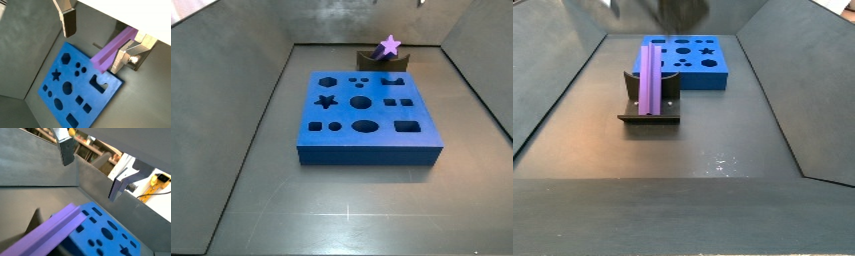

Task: Pick up the star object. Move up. Place the star object on the fixture. Regrasp the star object. Move to above the board. Insert the star object.
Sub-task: Regrasp the star object.

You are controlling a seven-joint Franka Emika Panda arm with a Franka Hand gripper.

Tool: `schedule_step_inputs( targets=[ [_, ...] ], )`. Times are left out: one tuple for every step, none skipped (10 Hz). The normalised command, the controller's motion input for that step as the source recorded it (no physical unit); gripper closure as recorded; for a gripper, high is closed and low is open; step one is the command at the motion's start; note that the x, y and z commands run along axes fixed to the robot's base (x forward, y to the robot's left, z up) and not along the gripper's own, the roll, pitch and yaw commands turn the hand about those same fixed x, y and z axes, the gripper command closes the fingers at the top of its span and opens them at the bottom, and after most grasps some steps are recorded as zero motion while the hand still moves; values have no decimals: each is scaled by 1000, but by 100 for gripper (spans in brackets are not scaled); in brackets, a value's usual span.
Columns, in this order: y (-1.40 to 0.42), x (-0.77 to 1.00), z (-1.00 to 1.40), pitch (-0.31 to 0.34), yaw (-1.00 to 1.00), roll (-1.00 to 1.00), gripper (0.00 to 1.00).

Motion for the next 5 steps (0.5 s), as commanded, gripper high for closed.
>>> schedule_step_inputs(
  targets=[
    [-918, -85, 691, 29, 36, 1000, 0],
    [-743, -74, 468, 27, 36, 1000, 0],
    [-559, -56, 238, 25, 36, 1000, 0],
    [-308, -26, 22, 21, 36, 1000, 0],
    [-103, -19, -7, 19, 36, 1000, 0]
  ],
)
